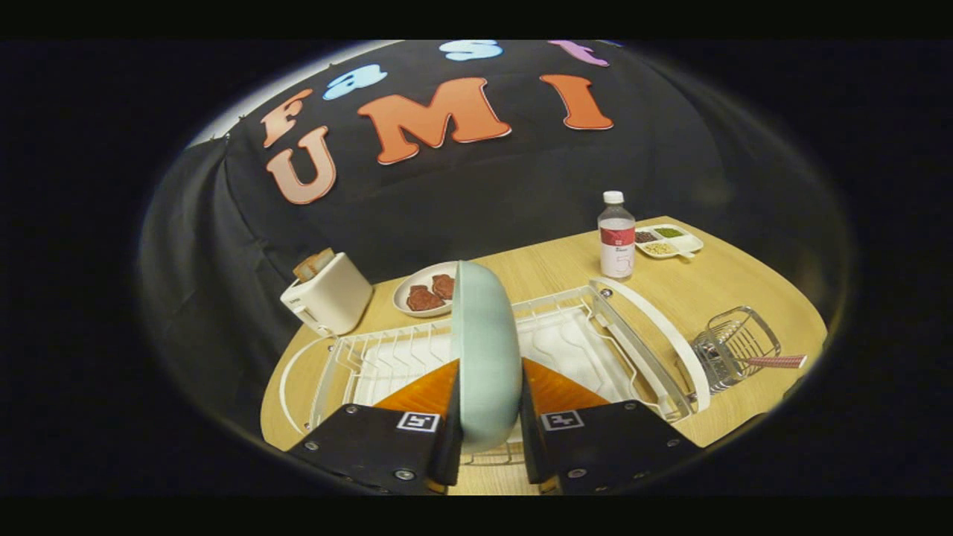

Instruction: Take the plate from the dish rack, then take the spoon from the basket and place it into the plate.

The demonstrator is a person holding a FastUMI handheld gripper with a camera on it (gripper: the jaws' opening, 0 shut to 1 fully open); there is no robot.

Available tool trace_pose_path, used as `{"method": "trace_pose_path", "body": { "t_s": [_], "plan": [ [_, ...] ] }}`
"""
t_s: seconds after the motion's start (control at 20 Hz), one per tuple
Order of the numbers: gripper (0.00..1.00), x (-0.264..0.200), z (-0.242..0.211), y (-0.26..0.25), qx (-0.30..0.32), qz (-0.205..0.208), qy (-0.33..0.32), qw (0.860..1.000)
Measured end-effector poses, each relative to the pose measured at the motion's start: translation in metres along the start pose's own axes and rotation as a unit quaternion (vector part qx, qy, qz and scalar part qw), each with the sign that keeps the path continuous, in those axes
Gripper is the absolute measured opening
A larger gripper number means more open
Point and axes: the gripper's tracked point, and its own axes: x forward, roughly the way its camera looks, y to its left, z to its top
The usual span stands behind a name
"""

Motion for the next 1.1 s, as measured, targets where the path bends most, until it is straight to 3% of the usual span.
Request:
{"method": "trace_pose_path", "body": {
  "t_s": [0.6,0.8,1.1],
  "plan": [
    [0.27,-0.011,0.005,0.006,-0.075,-0.079,-0.021,0.994],
    [0.22,-0.021,0.029,-0.005,-0.125,-0.135,-0.075,0.98],
    [0.2,-0.027,0.039,-0.005,-0.14,-0.16,-0.107,0.971]
  ]
}}
